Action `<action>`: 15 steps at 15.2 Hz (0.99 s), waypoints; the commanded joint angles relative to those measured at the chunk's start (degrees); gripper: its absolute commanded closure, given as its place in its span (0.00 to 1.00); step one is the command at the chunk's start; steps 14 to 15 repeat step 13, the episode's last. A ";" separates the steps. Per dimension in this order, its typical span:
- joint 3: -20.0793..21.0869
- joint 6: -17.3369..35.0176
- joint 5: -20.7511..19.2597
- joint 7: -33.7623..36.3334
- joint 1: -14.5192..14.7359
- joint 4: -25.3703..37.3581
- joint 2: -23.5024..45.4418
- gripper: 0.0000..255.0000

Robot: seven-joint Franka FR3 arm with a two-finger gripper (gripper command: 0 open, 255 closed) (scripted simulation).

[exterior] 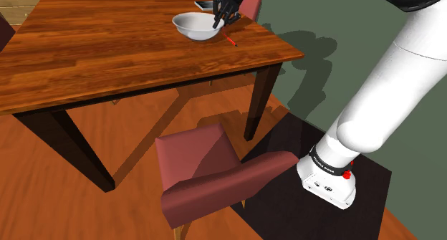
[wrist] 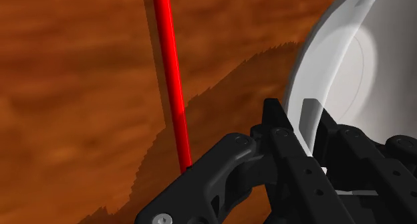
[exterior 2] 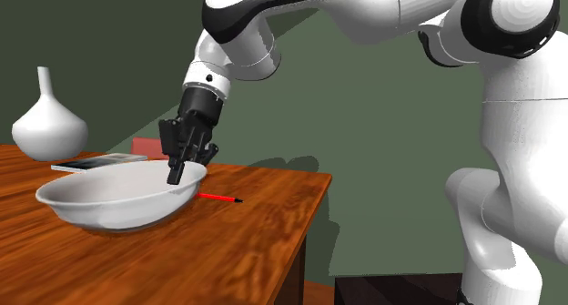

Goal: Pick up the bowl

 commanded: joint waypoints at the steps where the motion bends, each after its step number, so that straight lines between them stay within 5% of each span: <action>1: -0.05 -1.18 -0.23 0.67 -0.05 1.16 -0.20 1.00; 15: -0.35 -7.85 -0.96 4.16 -0.40 8.88 0.05 1.00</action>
